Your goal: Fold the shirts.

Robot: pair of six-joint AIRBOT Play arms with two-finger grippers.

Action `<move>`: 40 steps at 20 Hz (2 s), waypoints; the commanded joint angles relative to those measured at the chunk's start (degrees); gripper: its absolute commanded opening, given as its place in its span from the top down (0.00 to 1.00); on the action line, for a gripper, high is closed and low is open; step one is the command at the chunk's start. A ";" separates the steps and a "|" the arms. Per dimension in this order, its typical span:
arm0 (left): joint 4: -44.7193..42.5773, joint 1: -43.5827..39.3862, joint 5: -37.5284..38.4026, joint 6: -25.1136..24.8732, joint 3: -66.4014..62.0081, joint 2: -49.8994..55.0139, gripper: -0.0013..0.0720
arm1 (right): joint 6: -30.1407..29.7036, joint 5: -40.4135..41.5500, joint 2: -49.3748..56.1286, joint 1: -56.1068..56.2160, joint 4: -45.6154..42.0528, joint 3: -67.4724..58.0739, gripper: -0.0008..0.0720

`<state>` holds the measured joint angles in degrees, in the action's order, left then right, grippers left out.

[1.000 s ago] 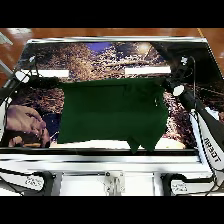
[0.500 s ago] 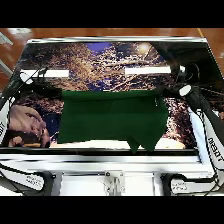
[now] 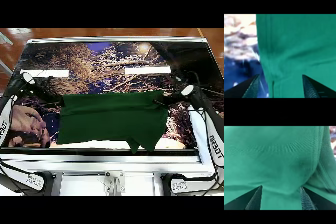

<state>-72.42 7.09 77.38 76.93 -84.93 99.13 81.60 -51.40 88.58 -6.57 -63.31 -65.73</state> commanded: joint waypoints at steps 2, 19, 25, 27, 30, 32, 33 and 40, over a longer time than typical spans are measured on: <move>-0.02 6.10 14.14 0.28 -4.44 -4.46 0.15 | -0.46 -19.21 -7.91 -5.09 -9.88 -2.38 0.17; 15.08 18.71 -5.88 -10.88 49.46 -23.71 0.03 | -8.20 -21.88 -24.28 -19.32 -0.07 22.29 0.17; 22.73 15.02 -8.11 -10.91 49.46 -18.53 0.07 | -8.07 -21.99 -24.28 -19.32 -0.04 22.29 0.17; 24.70 12.59 -8.83 -10.88 49.46 -17.03 0.39 | -7.28 -22.03 -24.26 -19.32 -0.17 22.32 0.17; 24.70 10.49 -8.57 -10.71 49.44 -16.26 0.91 | -7.02 -22.23 -24.26 -19.32 -1.01 23.78 0.17; 24.65 10.60 -7.23 -10.93 49.31 -16.39 0.93 | -7.37 -22.21 -24.26 -19.32 -0.46 26.82 0.17; 24.65 10.64 -6.88 -10.93 49.29 -16.50 0.93 | -7.87 -22.01 -24.26 -19.32 0.76 28.63 0.17; 24.70 10.64 -6.23 -10.95 49.24 -17.38 0.93 | -10.54 -13.77 -24.15 -19.28 9.16 39.34 0.18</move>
<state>-47.88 17.82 70.59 66.00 -35.59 82.02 71.77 -68.97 64.40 -25.87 -56.86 -30.22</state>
